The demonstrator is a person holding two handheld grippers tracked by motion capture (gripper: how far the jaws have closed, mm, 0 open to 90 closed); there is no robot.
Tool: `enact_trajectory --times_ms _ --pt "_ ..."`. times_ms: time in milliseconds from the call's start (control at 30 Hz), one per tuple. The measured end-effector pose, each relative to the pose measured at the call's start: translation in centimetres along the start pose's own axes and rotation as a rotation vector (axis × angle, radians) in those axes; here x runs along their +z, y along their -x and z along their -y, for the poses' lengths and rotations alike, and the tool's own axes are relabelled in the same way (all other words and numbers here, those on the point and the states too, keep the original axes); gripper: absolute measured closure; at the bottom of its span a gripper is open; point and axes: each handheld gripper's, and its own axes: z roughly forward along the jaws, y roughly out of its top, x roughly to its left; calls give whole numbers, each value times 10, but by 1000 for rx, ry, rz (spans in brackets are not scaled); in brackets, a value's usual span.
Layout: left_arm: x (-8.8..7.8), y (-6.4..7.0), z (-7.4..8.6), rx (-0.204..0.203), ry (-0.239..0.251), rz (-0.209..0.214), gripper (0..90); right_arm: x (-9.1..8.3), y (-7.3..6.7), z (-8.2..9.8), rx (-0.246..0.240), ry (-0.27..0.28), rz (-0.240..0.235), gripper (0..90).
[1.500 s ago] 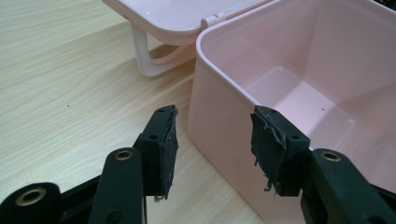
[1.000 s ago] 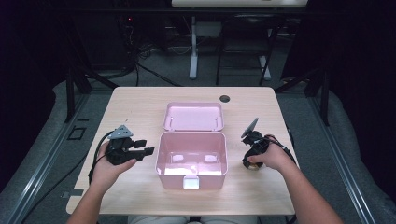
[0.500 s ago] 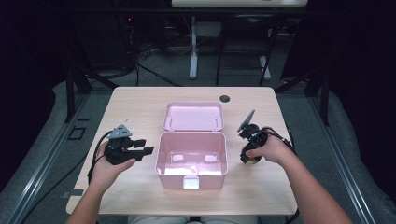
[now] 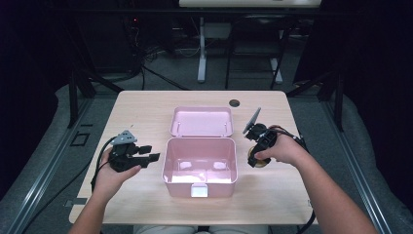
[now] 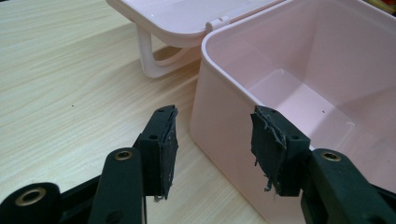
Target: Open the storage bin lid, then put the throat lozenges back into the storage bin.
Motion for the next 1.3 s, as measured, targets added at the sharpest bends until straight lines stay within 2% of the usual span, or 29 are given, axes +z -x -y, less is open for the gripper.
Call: enact_trajectory --times_ms 300,600,867,1300 --pt "0 0 0 -4 4 -3 504 -19 -8 -9 -69 3 14 198" --pt "-2 -1 0 0 9 -5 504 -36 -19 -19 -127 2 0 198" --pt "-1 0 0 -4 4 -2 503 -46 -27 -25 -233 -28 -1 198" --pt "-2 -2 0 -2 10 -5 503 -52 -47 -41 -388 -17 -9 198"
